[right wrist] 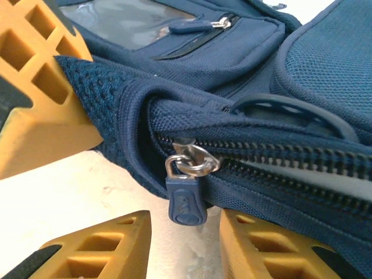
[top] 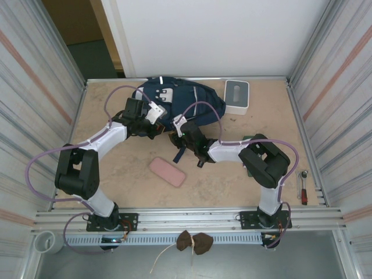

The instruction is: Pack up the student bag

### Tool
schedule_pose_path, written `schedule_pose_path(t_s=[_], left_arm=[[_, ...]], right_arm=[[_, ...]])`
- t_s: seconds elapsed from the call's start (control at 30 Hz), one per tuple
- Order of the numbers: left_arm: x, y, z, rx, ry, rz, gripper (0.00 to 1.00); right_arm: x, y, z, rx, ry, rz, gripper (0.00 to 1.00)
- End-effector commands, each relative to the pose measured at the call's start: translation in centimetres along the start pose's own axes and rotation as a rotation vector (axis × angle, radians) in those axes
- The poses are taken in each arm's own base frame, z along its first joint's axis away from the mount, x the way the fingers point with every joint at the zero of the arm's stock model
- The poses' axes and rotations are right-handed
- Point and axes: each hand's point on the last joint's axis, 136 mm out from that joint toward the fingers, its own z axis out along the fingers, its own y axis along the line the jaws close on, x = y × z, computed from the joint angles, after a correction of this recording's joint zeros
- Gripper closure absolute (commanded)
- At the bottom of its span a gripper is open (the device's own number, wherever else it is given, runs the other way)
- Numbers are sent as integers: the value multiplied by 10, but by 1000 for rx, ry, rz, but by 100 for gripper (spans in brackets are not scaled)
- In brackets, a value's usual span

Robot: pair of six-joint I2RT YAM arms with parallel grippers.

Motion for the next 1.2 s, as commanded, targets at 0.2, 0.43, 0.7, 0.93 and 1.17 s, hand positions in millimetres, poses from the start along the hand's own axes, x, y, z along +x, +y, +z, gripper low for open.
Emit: schedule_pose_path(t_s=[0.2, 0.43, 0.7, 0.93, 1.17], left_arm=[[-40, -7, -18, 40, -127, 27, 100], [-39, -7, -18, 37, -124, 28, 100], [-35, -3, -18, 8, -113, 48, 100], [-33, -5, -18, 19, -114, 75, 100], [-29, -5, -16, 16, -110, 95, 100]], right_arm=[[-48, 12, -3, -21, -132, 39, 72], [-43, 3, -3, 15, -122, 40, 90], [-27, -20, -21, 29, -79, 58, 97], [-19, -35, -29, -18, -27, 84, 98], [-15, -50, -38, -9, 12, 96, 99]])
